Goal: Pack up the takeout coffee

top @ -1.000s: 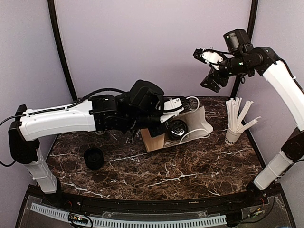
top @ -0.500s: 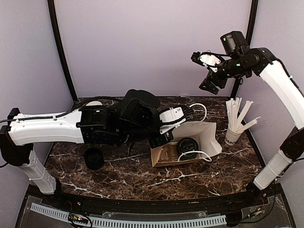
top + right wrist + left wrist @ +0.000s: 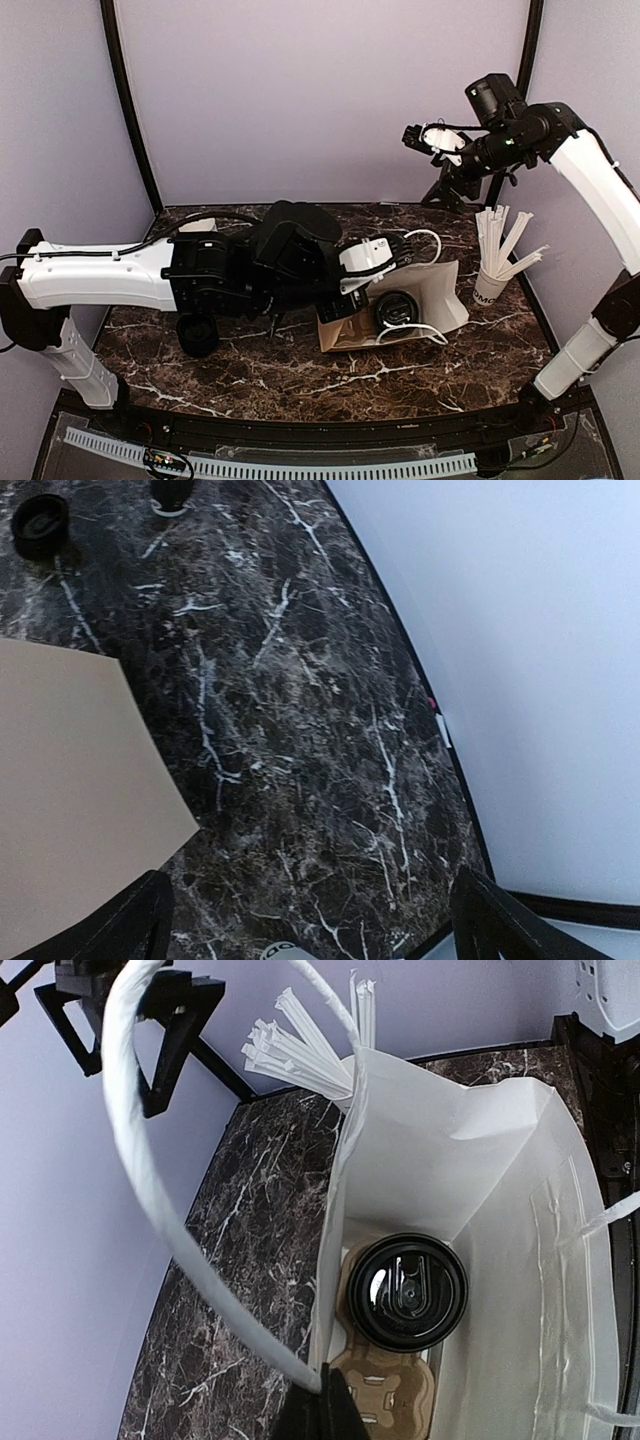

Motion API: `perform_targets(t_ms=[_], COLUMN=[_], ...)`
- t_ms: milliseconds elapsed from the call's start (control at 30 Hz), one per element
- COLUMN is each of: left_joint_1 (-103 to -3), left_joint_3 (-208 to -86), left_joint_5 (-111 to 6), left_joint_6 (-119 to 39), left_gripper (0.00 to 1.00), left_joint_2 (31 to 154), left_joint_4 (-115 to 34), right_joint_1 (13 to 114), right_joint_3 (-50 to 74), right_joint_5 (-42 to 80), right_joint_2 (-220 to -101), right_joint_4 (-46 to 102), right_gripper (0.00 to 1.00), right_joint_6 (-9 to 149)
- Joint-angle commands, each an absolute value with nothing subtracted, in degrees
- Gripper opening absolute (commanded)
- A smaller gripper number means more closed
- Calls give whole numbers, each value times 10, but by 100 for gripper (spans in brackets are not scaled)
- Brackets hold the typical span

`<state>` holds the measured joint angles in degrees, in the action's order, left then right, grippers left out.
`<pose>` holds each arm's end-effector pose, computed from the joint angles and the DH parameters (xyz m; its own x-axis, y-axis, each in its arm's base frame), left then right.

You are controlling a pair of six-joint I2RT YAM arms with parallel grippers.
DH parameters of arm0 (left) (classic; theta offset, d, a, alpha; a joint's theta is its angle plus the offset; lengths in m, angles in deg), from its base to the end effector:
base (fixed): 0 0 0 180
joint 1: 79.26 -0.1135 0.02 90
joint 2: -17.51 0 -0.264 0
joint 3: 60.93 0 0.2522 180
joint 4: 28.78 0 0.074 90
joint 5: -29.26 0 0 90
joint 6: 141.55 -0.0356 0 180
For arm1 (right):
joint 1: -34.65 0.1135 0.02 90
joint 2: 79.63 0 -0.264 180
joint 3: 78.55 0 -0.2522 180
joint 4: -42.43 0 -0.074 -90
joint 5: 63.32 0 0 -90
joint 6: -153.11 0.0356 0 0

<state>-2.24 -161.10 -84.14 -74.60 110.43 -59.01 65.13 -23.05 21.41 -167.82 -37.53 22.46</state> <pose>0.0995 -0.3689 0.3673 0.2373 0.5703 -0.7864 0.7817 0.3686 0.5031 0.2518 0.1520 0.4512 -0.0850 -0.8027 -0.5903 -0.8142 0.3974 -0.4233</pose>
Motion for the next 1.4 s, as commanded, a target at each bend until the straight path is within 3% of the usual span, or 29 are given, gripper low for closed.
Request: perform_targets(t_ms=[0,167,267,367,700,1100,1367], left_joint_1=[-16,-11,-4,7,34,34,-24], left_joint_3=[-1624,-1610,-1610,-1620,-1602,-1594,-1630], left_joint_5=[-839,-810,-810,-820,-848,-866,-859], left_joint_6=[-722,-707,-700,-695,-687,-682,-635], left_gripper=[9,17,38,43,53,54,54], left_joint_2=[1088,1074,1077,1084,1085,1086,1116], left_joint_4=[-602,-595,-605,-623,-648,-623,-654], right_joint_1=[649,649,650,650,650,651,650], right_joint_3=[-214,-155,-137,-134,-119,-122,-130], right_joint_5=[96,100,99,93,77,84,90], right_joint_2=[-1625,-1595,-1590,-1590,-1596,-1598,-1607], right_joint_4=[-435,-433,-431,-434,-438,-436,-422], right_gripper=[97,96,96,96,96,97,96], right_joint_6=[206,200,198,196,191,188,202])
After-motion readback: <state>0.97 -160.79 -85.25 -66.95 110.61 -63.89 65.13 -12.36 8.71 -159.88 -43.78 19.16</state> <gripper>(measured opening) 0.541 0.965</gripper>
